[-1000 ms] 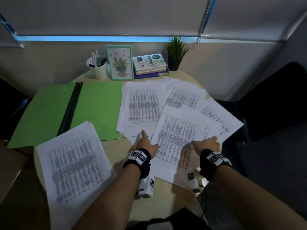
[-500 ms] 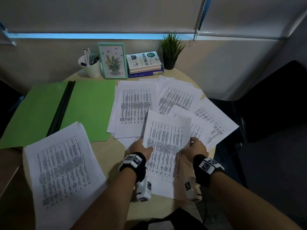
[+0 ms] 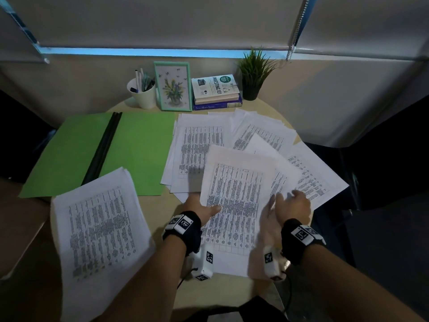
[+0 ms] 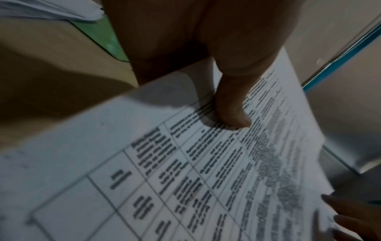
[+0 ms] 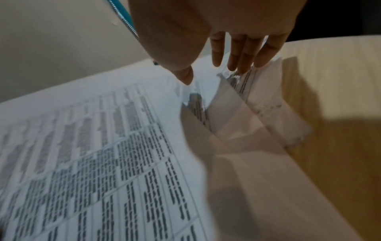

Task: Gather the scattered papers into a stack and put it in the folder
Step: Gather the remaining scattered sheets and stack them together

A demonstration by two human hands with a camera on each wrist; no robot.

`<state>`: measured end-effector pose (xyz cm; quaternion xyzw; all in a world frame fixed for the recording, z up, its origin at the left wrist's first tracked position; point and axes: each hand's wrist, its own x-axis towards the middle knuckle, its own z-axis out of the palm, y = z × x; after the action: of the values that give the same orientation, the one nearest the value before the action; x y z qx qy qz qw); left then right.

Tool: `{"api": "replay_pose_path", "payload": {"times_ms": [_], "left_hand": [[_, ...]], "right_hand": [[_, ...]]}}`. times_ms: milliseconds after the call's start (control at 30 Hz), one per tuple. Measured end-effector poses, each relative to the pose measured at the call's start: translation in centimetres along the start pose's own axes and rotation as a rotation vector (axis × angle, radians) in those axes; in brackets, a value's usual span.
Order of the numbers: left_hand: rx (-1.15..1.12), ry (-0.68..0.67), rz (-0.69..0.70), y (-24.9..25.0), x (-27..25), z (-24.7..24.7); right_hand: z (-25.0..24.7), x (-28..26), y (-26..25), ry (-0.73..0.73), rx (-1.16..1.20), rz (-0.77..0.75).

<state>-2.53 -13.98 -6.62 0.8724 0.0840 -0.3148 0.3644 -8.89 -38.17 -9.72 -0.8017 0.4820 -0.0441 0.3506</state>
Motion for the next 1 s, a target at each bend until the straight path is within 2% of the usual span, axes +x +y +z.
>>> {"api": "replay_pose_path", "payload": {"times_ms": [133,267,367,467,567,700,767,867,1000], "left_hand": [[0.053,0.017,0.002,-2.9,0.3,-0.8],[0.105,0.047,0.016,-2.5,-1.8,-1.5],[0.124,0.085,0.039,-2.5,-2.3,-1.8],[0.144,0.109,0.061,-3.2,-2.2,-1.8],[0.143,0.137,0.042,-4.4,-1.7,-1.8],[0.059,0.230,-0.009,-5.5,-1.8,-2.6],[-0.003,0.288,-0.047,-6.7,-1.5,-3.2],[-0.179,0.388,-0.089,-8.3,-1.5,-4.3],[-0.405,0.508,-0.108,-9.6,-1.8,-6.4]], "right_hand": [[0.7,-0.5,-1.4,-0.120,0.137,0.028],[2.0,-1.7,-3.9,-0.259,0.198,-0.055],[3.2,-2.4,-5.0,-0.327,0.176,-0.113],[4.3,-2.6,-5.1,-0.418,0.014,-0.172],[4.5,-2.8,-4.8,-0.398,0.005,-0.177],[3.5,-1.9,-5.1,-0.208,0.101,-0.156],[3.4,-1.0,-5.5,-0.162,0.089,-0.175],[3.7,-0.3,-7.4,-0.200,0.025,-0.163],[5.4,-0.5,-10.8,-0.360,-0.072,-0.191]]}}
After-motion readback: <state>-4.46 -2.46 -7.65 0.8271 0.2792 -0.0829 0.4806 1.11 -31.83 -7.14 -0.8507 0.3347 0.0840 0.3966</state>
